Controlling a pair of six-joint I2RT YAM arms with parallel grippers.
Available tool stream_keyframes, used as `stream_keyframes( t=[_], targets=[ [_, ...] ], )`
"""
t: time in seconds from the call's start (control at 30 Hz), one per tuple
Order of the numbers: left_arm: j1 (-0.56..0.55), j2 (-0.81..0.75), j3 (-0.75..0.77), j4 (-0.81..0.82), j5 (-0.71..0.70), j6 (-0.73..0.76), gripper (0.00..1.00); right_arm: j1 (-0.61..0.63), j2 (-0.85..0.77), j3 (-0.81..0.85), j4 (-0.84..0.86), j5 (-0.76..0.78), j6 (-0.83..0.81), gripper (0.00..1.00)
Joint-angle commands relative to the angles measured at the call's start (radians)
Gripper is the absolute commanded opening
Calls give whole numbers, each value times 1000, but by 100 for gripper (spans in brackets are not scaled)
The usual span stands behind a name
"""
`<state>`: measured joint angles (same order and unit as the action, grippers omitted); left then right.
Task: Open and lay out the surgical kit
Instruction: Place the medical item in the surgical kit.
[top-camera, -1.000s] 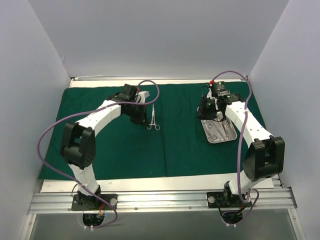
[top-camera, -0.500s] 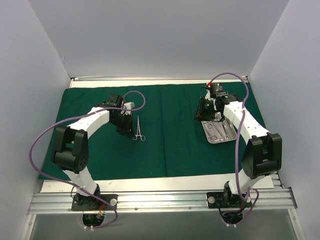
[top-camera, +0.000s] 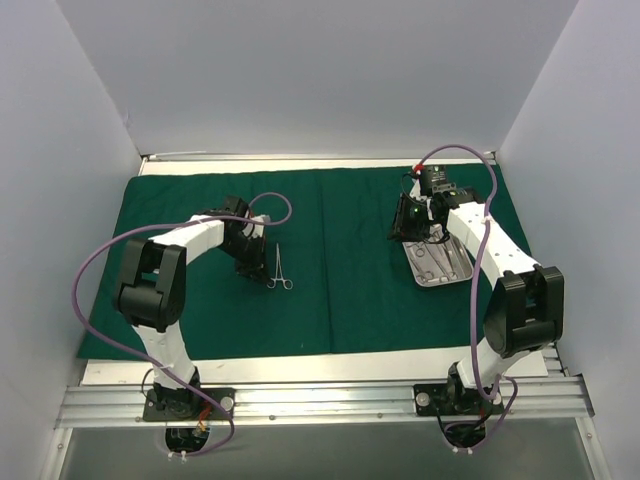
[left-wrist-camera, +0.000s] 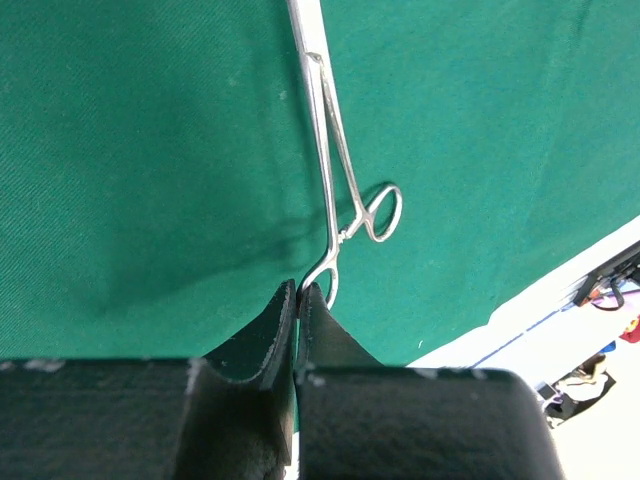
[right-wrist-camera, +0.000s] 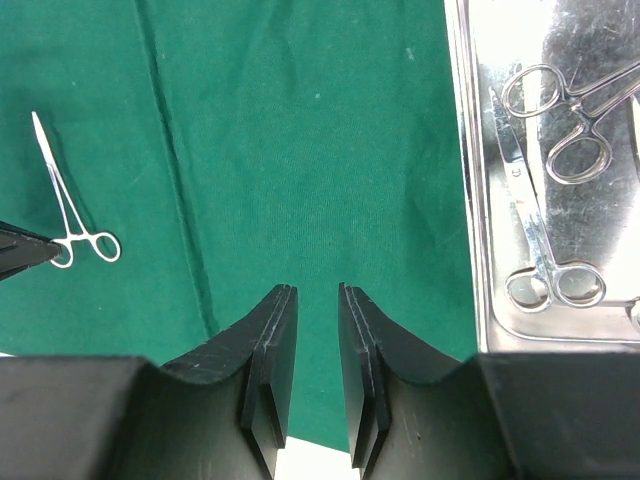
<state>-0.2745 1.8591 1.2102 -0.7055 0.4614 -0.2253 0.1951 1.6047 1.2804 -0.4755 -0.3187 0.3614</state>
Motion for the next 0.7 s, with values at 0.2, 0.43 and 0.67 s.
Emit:
stream_keyframes(
  t=[0.2, 0.43, 0.67],
  targets=[
    [47, 19, -32, 58, 63, -22, 37, -8, 7, 36, -38, 38, -16, 26],
    [84, -26, -15, 17, 54, -9, 57, -9, 47, 121, -93, 121, -38, 26],
    [75, -138, 51, 5, 53, -43, 60, -81, 109, 217, -156, 265, -65, 24]
  ],
)
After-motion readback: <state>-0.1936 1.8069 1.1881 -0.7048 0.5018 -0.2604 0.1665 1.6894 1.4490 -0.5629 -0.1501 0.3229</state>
